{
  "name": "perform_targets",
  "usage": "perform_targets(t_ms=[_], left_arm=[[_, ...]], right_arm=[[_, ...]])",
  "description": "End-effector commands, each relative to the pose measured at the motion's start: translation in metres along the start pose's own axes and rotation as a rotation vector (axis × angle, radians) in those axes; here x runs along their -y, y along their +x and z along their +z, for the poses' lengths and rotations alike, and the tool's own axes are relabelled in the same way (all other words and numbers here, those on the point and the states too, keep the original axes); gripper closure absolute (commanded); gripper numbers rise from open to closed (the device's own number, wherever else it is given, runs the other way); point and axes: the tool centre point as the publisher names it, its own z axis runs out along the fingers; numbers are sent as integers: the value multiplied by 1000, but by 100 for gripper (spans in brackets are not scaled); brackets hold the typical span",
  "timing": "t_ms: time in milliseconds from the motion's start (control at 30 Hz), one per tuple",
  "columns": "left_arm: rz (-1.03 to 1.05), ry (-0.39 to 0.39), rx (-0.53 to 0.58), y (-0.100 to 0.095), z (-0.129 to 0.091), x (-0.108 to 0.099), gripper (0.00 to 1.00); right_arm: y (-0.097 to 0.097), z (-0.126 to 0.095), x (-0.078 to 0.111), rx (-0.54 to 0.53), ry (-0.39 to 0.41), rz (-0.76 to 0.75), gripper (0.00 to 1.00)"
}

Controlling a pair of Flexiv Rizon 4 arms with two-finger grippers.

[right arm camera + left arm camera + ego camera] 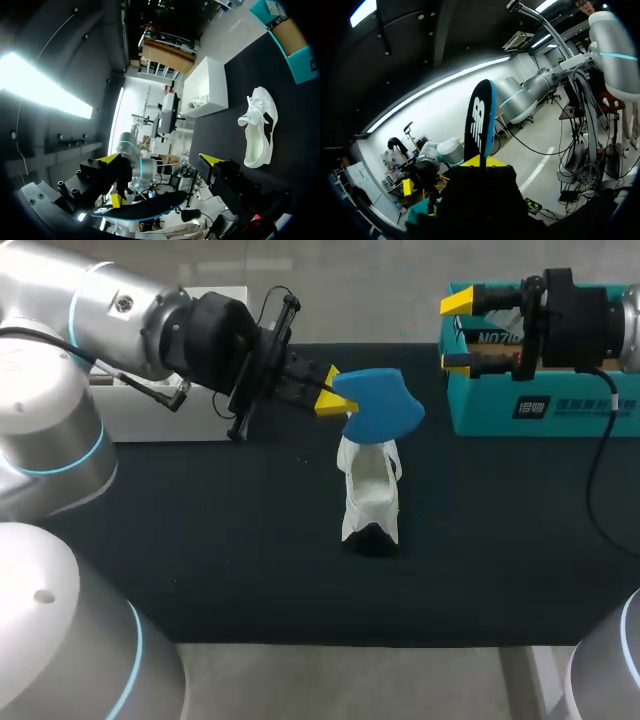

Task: Take the shoe out of the shoebox, open the shoe tongue, remove and reinsert the insole, then place the shoe into the shoebox

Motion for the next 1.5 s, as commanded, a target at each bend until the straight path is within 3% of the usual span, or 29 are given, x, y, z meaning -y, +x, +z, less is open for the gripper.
perform_targets(t_ms=[33,300,367,533,800,867,1033,1233,1500], left_arm=[[527,-127,0,-4,1,0,100],[527,-127,0,-4,1,0,100],[571,-122,52,-4,0,-7,100],[940,-143,-31,-4,-10,-33,100],[1122,-196,-98,-6,-16,-59,100],[1083,-218,-51,-9,-13,-63,100],[1035,-264,-63,-13,-8,-74,100],[945,-323,-11,-18,0,-87,100],[973,-357,-18,-30,2,-105,100]], right_arm=[[0,1,0,0,-2,0,0],[0,1,0,0,-2,0,0],[0,1,0,0,-2,0,0],[0,1,0,0,-2,0,0],[0,1,0,0,-2,0,0],[0,4,1,-2,1,0,0],[1,11,2,9,9,1,0],[1,16,4,18,-32,-10,0],[0,25,11,-1,-20,-1,0]])
